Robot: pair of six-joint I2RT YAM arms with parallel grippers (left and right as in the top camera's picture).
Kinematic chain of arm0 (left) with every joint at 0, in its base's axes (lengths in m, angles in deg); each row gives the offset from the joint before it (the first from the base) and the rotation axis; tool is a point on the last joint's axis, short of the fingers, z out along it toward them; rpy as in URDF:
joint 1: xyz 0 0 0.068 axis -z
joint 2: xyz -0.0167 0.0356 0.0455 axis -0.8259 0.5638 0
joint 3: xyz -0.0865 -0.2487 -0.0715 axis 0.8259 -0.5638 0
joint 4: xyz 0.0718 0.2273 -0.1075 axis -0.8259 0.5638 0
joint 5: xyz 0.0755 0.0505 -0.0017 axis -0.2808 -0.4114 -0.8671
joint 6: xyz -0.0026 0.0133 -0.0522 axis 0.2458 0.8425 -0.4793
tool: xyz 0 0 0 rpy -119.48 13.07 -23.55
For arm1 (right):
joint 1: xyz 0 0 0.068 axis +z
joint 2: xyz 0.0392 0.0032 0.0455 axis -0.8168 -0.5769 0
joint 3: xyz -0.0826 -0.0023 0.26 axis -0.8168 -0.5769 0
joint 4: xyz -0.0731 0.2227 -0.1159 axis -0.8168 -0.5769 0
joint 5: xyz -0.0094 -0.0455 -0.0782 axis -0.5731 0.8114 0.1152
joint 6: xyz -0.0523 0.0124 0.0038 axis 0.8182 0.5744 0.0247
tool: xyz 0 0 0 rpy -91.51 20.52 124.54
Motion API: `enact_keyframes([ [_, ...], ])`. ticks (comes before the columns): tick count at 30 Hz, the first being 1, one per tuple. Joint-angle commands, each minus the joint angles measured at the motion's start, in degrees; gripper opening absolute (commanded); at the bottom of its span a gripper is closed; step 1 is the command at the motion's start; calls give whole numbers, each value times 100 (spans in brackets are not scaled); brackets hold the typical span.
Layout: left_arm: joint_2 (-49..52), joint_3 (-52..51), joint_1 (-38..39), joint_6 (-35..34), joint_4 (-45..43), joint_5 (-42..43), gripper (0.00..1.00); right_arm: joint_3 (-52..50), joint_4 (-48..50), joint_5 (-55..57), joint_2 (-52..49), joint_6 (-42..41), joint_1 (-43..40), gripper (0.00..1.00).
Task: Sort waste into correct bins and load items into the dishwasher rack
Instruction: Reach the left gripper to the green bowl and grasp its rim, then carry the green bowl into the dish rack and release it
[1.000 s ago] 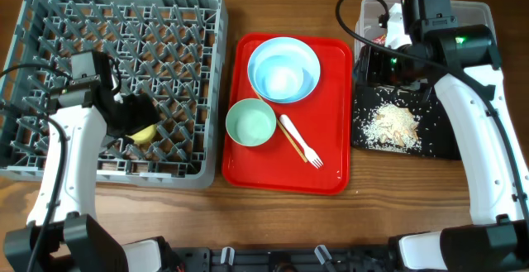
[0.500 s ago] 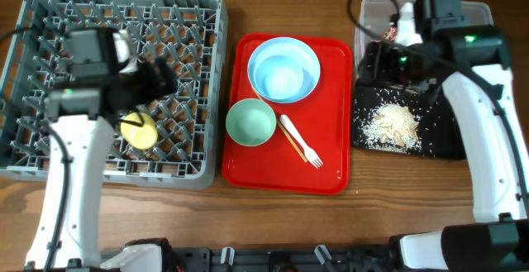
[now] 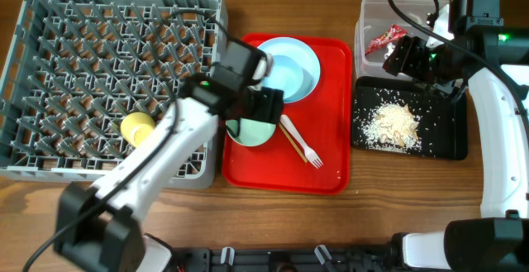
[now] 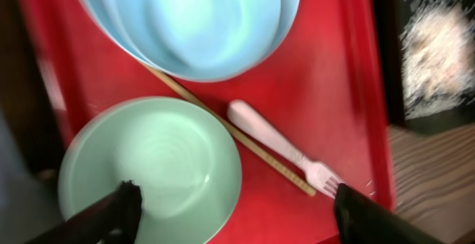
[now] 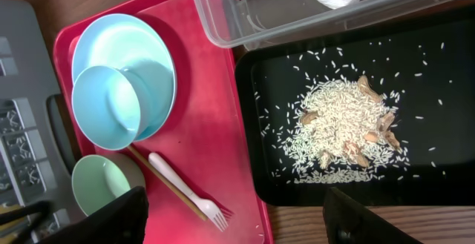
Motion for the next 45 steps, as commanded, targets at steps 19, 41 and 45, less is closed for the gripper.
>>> enact_keyframes([
  [19,1158,151,529,22,28,4,4,0,-70,-57,52,-61,-4,76],
  [41,-52,643,-3950,1084,-85,3893,4,0,-184,-59,52,243,-2,77],
  [45,90,643,-4433,1547,-271,4876,4,0,-197,-59,52,240,-2,77],
])
